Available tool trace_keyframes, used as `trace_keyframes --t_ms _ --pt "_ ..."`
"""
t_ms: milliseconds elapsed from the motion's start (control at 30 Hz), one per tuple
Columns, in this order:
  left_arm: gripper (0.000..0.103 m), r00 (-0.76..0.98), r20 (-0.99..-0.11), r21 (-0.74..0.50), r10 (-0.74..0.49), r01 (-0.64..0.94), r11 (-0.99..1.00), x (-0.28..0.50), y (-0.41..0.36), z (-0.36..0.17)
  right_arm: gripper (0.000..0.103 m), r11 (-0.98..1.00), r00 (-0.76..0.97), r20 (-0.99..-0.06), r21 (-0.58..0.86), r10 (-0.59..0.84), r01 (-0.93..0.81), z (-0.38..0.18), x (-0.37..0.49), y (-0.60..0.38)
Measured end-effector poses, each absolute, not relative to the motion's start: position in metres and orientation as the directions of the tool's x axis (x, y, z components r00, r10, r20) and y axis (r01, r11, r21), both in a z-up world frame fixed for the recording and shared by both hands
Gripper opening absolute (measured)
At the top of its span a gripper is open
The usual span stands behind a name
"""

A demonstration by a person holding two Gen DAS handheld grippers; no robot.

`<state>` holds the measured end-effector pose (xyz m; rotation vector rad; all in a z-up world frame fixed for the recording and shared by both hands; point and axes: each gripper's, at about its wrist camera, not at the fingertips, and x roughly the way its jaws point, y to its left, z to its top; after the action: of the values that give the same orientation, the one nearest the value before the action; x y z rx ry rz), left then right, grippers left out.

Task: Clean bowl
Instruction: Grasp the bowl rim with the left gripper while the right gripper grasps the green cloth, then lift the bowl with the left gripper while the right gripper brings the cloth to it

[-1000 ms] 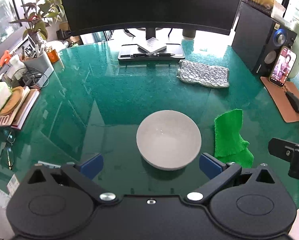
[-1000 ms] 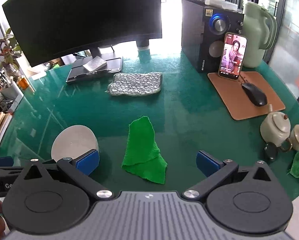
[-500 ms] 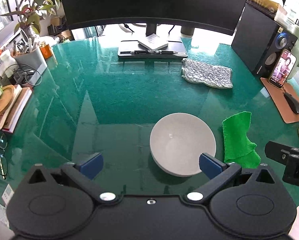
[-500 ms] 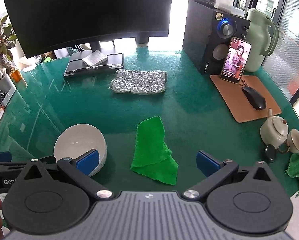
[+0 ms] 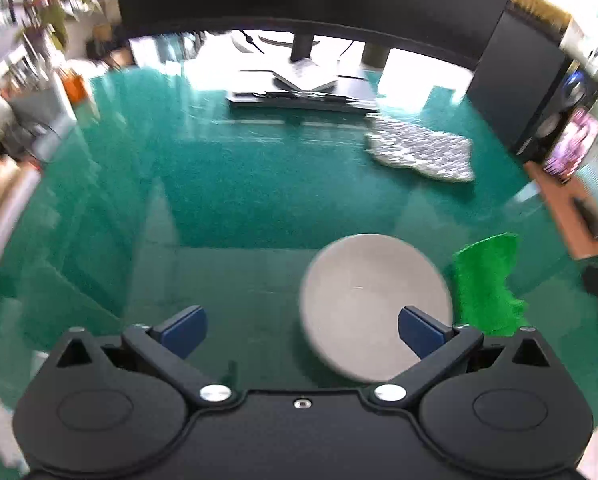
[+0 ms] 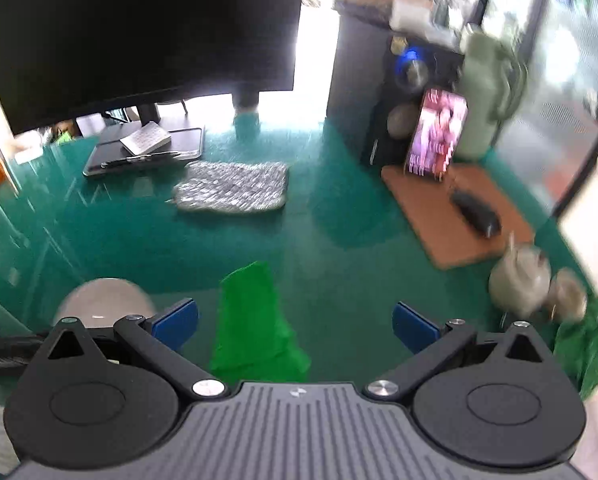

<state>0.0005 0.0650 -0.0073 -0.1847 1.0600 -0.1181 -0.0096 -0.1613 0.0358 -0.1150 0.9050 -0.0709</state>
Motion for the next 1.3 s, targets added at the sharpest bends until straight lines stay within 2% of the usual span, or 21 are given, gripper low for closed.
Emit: trace_keyframes --t_ms 33,67,133,200,267,300,333,367,467,633,700,800,833,867,933,1000,1100,1167,1233,1300 --pt "0.102 0.473 -0.862 -0.207 -0.18 -0.006 0.978 0.002 0.064 -0.01 0.086 0.995 0.605 -0.792 -0.102 -0.084 0.005 0.028 -0.006 -0.166" --pt "0.102 0.471 -0.866 -0.196 -0.166 -0.015 0.981 0.003 0.064 -0.012 0.063 0.997 0.593 -0.803 -0.074 -0.058 -0.003 0.021 -0.002 -0.171" --pt "0.102 0.479 -0.87 -0.15 -0.119 -0.027 0.988 0.003 0.062 -0.014 0.042 1.0 0.569 -0.822 -0.018 -0.005 -0.017 0.005 0.005 -0.18" --pt "0.097 0.489 -0.871 -0.072 -0.049 -0.029 0.997 0.005 0.056 -0.018 0.043 0.999 0.545 -0.837 0.038 0.048 -0.031 -0.01 0.013 -0.189" --pt "0.074 0.473 -0.881 -0.048 -0.031 -0.024 0.999 0.008 0.054 -0.024 0.044 0.995 0.536 -0.839 0.056 0.09 -0.079 -0.018 0.016 -0.19" --pt "0.065 0.458 -0.888 -0.045 -0.031 -0.02 0.999 0.009 0.053 -0.028 0.044 0.992 0.54 -0.835 0.051 0.106 -0.116 -0.021 0.017 -0.188" --pt "0.048 0.45 -0.892 -0.051 -0.038 -0.017 0.999 0.011 0.053 -0.032 0.046 0.987 0.543 -0.831 0.045 0.121 -0.151 -0.024 0.017 -0.186" --pt "0.04 0.442 -0.896 -0.06 -0.047 -0.014 0.998 0.012 0.053 -0.036 0.046 0.986 0.542 -0.831 0.042 0.126 -0.164 -0.027 0.018 -0.185" --pt "0.032 0.449 -0.889 -0.088 -0.087 0.02 0.996 0.012 0.052 -0.043 0.045 0.98 0.525 -0.838 0.052 0.146 -0.19 -0.039 0.022 -0.186" --pt "0.032 0.448 -0.89 -0.067 -0.088 0.064 0.996 0.015 0.045 -0.052 0.045 0.978 0.51 -0.846 0.059 0.155 -0.199 -0.056 0.029 -0.184" --pt "0.023 0.444 -0.89 -0.074 -0.104 0.085 0.994 0.017 0.043 -0.054 0.045 0.98 0.517 -0.843 0.056 0.149 -0.192 -0.059 0.03 -0.18" --pt "0.023 0.451 -0.887 -0.05 -0.1 0.12 0.991 0.02 0.039 -0.054 0.041 0.985 0.522 -0.842 0.054 0.134 -0.167 -0.069 0.034 -0.178" --pt "0.023 0.455 -0.885 -0.043 -0.099 0.131 0.99 0.02 0.038 -0.054 0.034 0.984 0.538 -0.832 0.056 0.139 -0.168 -0.07 0.036 -0.177" --pt "0.023 0.458 -0.883 -0.038 -0.1 0.143 0.989 0.02 0.037 -0.054 0.02 0.983 0.54 -0.829 0.059 0.144 -0.172 -0.071 0.036 -0.176" --pt "0.023 0.462 -0.881 -0.028 -0.104 0.168 0.985 0.021 0.035 -0.054 0.009 0.98 0.535 -0.827 0.085 0.171 -0.182 -0.072 0.04 -0.175" --pt "0.024 0.468 -0.878 -0.016 -0.104 0.188 0.982 0.022 0.033 -0.055 0.008 0.978 0.529 -0.828 0.103 0.187 -0.184 -0.071 0.041 -0.173" --pt "0.024 0.494 -0.857 -0.073 -0.148 0.168 0.983 0.019 0.039 -0.058 0.008 0.963 0.537 -0.801 0.189 0.265 -0.194 -0.058 0.037 -0.175" --pt "0.032 0.508 -0.844 -0.108 -0.17 0.15 0.983 0.017 0.044 -0.061 0.008 0.942 0.539 -0.773 0.262 0.335 -0.211 -0.046 0.035 -0.177" --pt "0.039 0.517 -0.847 -0.049 -0.123 0.154 0.987 0.017 0.041 -0.06 0.008 0.923 0.55 -0.741 0.307 0.385 -0.232 -0.033 0.033 -0.179" --pt "0.04 0.525 -0.848 0.017 -0.074 0.168 0.986 0.017 0.035 -0.058 0.008 0.917 0.565 -0.722 0.304 0.399 -0.259 -0.02 0.031 -0.176"
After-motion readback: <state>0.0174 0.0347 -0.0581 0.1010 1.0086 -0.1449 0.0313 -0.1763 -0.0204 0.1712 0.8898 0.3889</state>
